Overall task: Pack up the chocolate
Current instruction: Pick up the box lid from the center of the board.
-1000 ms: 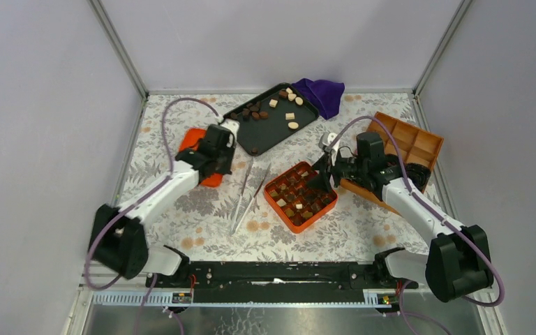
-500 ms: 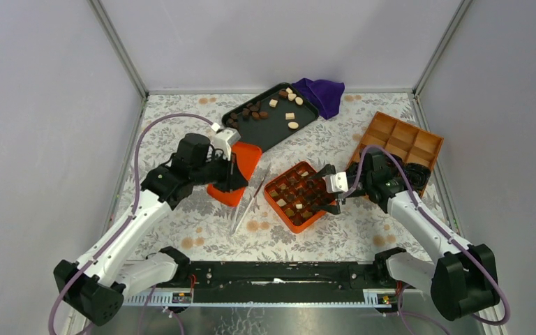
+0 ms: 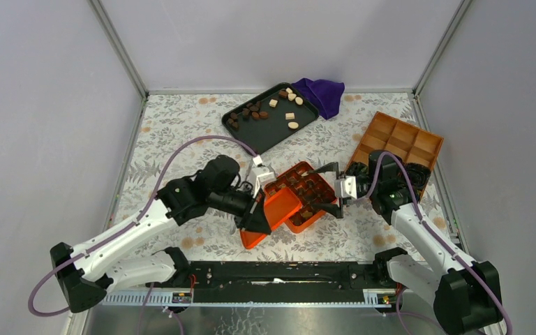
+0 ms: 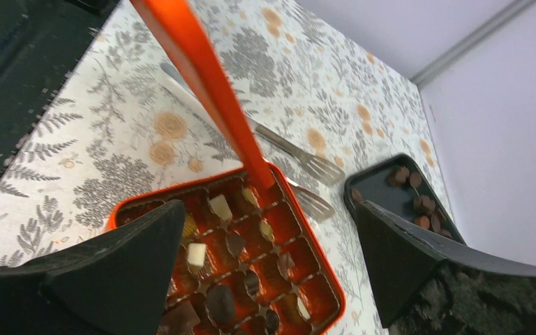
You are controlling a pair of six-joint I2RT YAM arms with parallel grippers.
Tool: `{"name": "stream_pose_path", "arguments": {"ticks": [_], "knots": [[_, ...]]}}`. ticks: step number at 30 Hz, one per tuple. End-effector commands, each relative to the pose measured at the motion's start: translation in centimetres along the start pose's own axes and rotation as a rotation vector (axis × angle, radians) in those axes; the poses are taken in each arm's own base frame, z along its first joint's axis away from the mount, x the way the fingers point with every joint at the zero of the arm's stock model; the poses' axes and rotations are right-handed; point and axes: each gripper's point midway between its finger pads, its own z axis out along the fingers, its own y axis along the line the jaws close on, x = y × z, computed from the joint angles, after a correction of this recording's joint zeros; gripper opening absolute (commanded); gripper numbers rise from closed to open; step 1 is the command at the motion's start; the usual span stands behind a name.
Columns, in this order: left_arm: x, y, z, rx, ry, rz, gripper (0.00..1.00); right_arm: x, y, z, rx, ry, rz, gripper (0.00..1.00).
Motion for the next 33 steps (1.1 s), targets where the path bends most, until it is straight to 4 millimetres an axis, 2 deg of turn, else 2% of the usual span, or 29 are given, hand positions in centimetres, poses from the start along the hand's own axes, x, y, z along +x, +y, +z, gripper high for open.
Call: {"name": "stream_pose_path", "arguments": {"ticks": [1,6,9,13,17,26,28,31,33], "knots": [[0.9,-2.8,0.6,0.094,0.063,0.030,0.00,-2.7,2.7,0.6,-0.127,-0.171,-0.054,1.00],[0.7,-4.1,1.6,0.123,0.102,0.070,0.00,-3.2,5.0,1.4,-0.224,-0.208,-0.045,1.00],[0.2,-4.5,1.9,0.132,0.105,0.088,0.00,-3.2,6.0,2.0,-0.267,-0.214,-0.042,0.95],[-0.2,-4.8,2.0,0.142,0.105,0.101,0.00,-2.7,6.6,2.6,-0.298,-0.196,-0.018,0.75],[-0.4,-5.4,2.1,0.174,0.100,0.110,0.00,-3.0,7.1,3.0,-0.318,-0.213,-0.013,0.57],[-1.8,-5.9,1.5,0.155,0.039,0.147,0.00,-5.3,7.0,2.8,-0.336,-0.296,0.046,0.13],[-3.1,-5.2,0.9,0.072,-0.029,0.162,0.25,-5.6,7.0,2.7,-0.339,-0.297,0.058,0.08],[-5.9,-4.4,-1.3,-0.069,-0.192,0.198,0.49,-5.8,6.2,2.5,-0.332,-0.277,0.110,0.03],[-8.2,-3.6,-3.9,-0.194,-0.347,0.210,0.62,-6.0,5.2,2.2,-0.320,-0.254,0.201,0.00]]}}
